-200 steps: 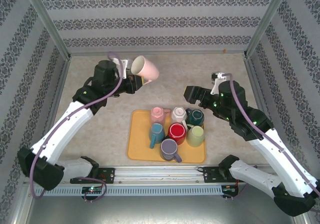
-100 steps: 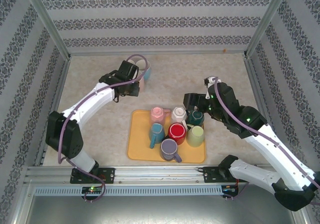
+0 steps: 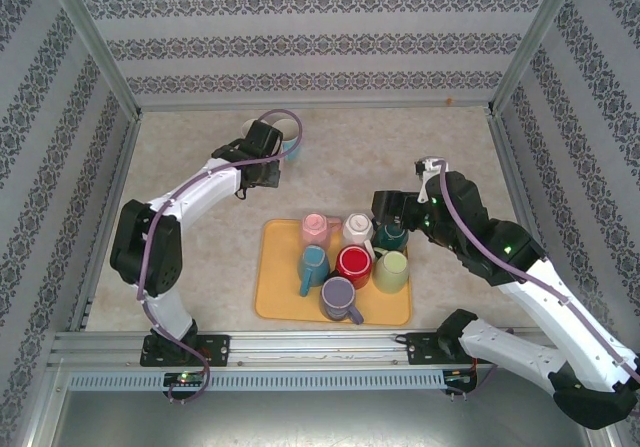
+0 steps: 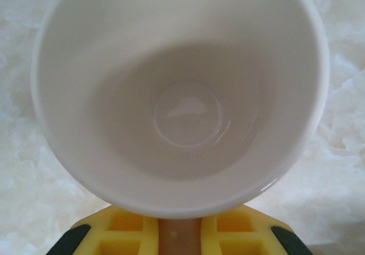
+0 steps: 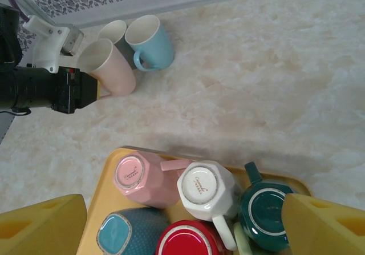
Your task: Turn the mug right side up
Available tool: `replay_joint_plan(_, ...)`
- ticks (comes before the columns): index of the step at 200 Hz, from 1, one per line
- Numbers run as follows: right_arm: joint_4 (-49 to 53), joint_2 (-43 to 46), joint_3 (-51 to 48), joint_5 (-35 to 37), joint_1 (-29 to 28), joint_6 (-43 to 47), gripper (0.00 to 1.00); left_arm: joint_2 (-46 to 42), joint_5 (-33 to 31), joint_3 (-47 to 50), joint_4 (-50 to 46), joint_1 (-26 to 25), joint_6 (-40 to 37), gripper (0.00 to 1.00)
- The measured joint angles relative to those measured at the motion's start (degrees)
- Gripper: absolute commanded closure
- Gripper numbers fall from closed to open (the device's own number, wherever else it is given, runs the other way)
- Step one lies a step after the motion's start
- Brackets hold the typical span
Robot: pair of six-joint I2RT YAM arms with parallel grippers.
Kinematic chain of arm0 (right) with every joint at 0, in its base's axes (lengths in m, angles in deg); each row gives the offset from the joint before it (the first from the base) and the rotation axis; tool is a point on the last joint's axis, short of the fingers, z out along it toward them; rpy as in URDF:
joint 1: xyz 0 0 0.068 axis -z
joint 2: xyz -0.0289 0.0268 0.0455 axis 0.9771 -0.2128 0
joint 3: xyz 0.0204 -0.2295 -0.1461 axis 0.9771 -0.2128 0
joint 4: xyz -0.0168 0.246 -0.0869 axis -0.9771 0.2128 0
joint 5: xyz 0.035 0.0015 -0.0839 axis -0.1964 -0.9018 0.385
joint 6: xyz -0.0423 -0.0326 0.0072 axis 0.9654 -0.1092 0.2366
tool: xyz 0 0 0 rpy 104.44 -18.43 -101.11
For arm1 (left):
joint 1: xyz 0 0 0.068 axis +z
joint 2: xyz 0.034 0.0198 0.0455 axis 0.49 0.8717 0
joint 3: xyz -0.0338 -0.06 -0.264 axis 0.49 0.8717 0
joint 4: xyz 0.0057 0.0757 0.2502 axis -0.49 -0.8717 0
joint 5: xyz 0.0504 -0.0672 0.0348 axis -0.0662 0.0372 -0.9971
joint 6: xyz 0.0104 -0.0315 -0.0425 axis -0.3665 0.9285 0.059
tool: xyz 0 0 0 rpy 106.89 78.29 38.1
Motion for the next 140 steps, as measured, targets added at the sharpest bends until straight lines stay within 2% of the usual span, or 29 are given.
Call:
replay_joint_plan(63,0.3,0.0,-0.6,0.0,0.0,0.2,0.11,4.5,-1.2,0.0,2.7,1.0,0.0,1.00)
replay_joint_plan(140,0.2,-0.9,-0.6,-0.3,0.0,0.2,0.11,5.4,-1.1,0.5,6.8,2.5,0.0,1.00)
